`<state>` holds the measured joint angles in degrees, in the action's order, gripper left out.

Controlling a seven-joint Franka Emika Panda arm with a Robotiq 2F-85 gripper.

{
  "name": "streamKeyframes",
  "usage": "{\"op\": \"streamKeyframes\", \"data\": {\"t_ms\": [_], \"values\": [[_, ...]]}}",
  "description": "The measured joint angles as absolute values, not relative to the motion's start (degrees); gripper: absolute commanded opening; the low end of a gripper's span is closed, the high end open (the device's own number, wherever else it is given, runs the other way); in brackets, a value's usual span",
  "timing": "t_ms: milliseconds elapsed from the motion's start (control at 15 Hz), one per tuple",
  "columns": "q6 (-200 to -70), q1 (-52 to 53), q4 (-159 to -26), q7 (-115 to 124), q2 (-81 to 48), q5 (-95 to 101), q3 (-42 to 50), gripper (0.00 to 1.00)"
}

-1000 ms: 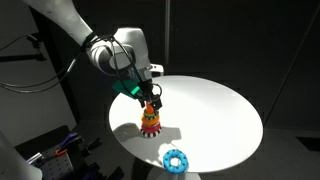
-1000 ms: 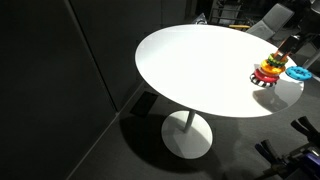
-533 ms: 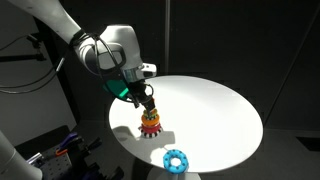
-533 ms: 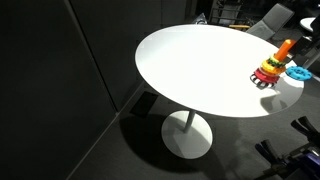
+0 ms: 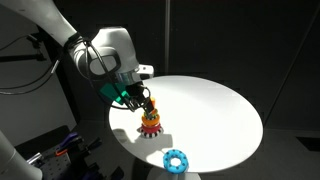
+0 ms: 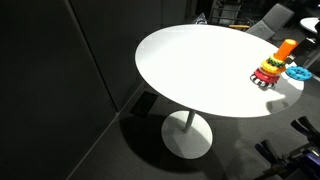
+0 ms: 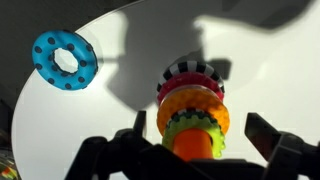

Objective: Remove the green ring from the ring stacking stand and place it on the table

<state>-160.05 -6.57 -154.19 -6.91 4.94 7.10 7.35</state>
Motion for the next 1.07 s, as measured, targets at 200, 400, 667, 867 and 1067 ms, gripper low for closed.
{"op": "streamKeyframes", "data": {"t_ms": [200,400,667,867,1067], "values": [[-161.9,-6.7,-154.6,-6.9,4.5,7.2,7.3,1.00],[-163.4,-6.7,-154.6,-6.9,3.7,7.3,7.3,1.00],[-165.2,-6.7,-154.6,-6.9,2.4,7.3,7.3,1.00],[-166.4,-6.7,-154.6,-6.9,1.4,7.3,7.3,1.00],[-167.5,-6.7,-154.4,-6.9,0.6,7.3,7.2,1.00]]}}
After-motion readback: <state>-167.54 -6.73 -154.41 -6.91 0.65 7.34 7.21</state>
